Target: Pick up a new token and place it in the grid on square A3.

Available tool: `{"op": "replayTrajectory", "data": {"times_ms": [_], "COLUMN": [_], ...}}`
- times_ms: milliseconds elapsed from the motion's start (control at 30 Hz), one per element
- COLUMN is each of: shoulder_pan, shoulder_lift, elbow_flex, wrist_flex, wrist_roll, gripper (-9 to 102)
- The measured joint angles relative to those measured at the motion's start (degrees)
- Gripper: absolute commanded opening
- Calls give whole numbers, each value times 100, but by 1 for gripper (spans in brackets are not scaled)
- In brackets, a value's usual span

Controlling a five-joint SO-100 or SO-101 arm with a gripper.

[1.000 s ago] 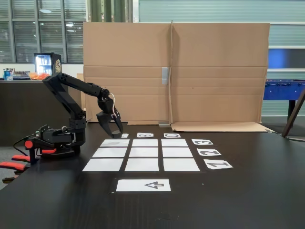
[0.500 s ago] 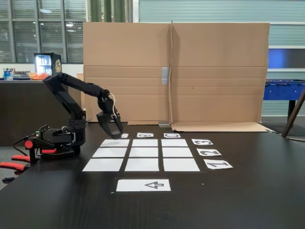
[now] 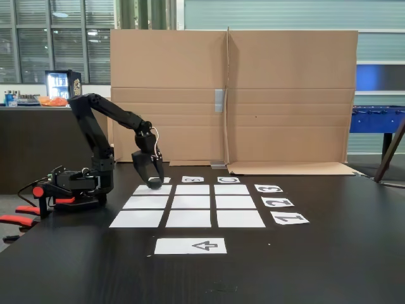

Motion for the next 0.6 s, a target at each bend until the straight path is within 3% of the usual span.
{"op": "replayTrajectory", "data": {"times_ms": [300,600], "shoulder_pan": [0,0], "shoulder_lift": [-633,-694], "elbow_flex": [-483,-536], "wrist_flex": [202,237], "wrist_roll": [9,18], "gripper": [10,19]}}
